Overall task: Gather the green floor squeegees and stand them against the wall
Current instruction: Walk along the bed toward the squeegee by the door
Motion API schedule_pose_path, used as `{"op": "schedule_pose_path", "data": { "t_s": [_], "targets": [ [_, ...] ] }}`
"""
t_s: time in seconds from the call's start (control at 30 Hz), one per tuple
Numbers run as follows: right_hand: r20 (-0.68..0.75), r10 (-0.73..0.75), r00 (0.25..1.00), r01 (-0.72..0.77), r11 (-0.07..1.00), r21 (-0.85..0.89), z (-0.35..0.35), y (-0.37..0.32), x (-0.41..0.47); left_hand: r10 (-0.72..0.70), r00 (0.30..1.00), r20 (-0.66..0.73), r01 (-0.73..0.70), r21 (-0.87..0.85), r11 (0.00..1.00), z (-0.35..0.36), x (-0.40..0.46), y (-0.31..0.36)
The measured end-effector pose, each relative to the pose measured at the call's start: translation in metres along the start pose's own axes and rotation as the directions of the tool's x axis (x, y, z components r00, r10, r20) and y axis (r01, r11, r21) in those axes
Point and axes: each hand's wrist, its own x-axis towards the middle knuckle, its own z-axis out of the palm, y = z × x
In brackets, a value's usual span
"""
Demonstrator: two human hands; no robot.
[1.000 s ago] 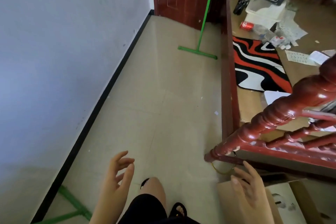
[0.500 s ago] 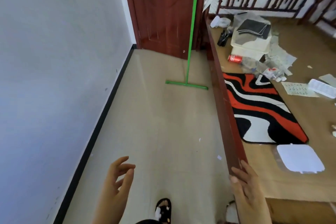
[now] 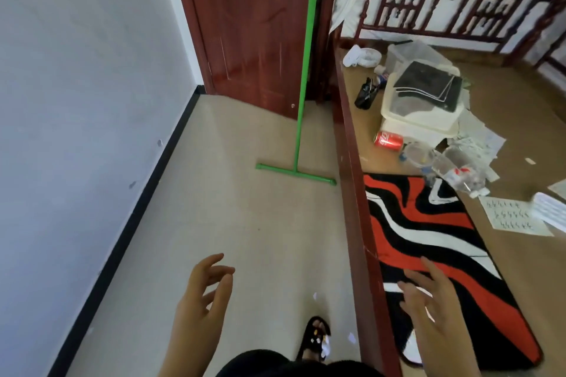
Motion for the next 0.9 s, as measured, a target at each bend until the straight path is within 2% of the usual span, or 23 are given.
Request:
{"op": "schedule_pose_path", "data": {
  "t_s": [0.2,0.33,0.6,0.77,0.9],
  "targets": [
    [0.068,0.018,0.998,-0.016,1.0,-0.026,0.016,-0.026,0.131,-0.031,0.999,-0.038,0.031,0.014,0.999,0.053,0.098,0.037],
    [0.055,0.038,0.998,-0.038,0.999,0.012,0.044,-0.032,0.212,-0.041,0.999,-0.02,0.042,0.047,0.998,0.08,0.181,0.052],
    [-0.06,-0.073,0.996,0.078,0.992,0.094,0.118,-0.071,0.376,0.078,0.995,0.068,-0.087,0.129,0.988,0.107,0.378,0.108],
    [-0.074,-0.076,0.994,0.085,0.989,0.125,0.14,-0.1,0.458,0.134,0.984,0.117,-0.151,0.146,0.978,0.135,0.467,0.138],
    [-0.045,-0.027,0.999,0.034,0.984,0.172,0.152,-0.112,0.541,0.154,0.985,0.077,-0.163,0.133,0.978,0.166,0.523,0.149]
  ]
}}
